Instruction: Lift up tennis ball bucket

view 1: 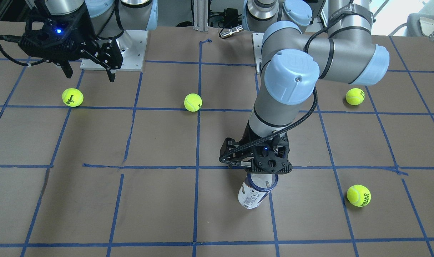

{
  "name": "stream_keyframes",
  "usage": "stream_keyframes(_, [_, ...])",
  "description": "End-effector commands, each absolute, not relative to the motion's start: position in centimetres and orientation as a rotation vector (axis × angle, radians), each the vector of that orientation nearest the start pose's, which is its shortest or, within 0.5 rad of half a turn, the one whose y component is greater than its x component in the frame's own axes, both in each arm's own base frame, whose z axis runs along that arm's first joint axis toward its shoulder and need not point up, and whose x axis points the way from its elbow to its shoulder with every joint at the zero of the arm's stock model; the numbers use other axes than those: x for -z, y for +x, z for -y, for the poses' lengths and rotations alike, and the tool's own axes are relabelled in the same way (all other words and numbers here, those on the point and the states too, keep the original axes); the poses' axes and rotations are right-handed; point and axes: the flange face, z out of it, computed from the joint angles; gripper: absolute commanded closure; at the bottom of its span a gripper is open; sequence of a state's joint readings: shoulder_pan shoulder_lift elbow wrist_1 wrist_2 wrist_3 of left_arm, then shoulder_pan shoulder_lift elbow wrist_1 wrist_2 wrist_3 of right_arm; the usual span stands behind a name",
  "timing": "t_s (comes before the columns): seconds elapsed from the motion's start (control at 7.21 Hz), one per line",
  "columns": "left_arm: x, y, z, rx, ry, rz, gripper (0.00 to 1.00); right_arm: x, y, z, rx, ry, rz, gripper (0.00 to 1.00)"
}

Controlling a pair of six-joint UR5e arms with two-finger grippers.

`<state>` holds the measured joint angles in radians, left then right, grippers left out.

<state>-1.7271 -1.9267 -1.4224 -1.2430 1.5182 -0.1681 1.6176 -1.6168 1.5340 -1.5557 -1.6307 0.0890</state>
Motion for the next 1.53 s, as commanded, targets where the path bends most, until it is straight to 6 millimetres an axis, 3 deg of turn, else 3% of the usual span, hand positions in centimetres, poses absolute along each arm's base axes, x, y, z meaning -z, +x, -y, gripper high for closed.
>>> stream_keyframes(0.0, [-45.4,-22.9,59.4,0.114,0.001,-3.205,0.0,-52.7,14.9,47.1,0.114,0.074,-3.194,0.0])
stream_keyframes(0.14, [-48.7,-22.0,58.3,0.089,0.041,-3.191,0.0,-52.7,14.9,47.1,0.114,0.074,-3.194,0.0])
stream_keyframes(0.42, [-51.6,-14.2,57.4,0.053,0.124,-3.132,0.0,-52.7,15.0,47.1,0.114,0.072,-3.194,0.0])
stream_keyframes(0.55, [-51.9,-11.3,56.5,0.026,0.123,-3.133,0.0,-52.7,15.0,47.1,0.114,0.072,-3.194,0.0])
stream_keyframes(0.97, [-51.1,-9.0,52.8,0.0,0.06,-3.138,0.0,-52.7,15.0,47.1,0.114,0.072,-3.194,0.0])
stream_keyframes(1.39, [-50.3,-9.3,50.5,-0.015,0.06,-3.151,0.0,-52.7,15.0,47.1,0.114,0.072,-3.194,0.0])
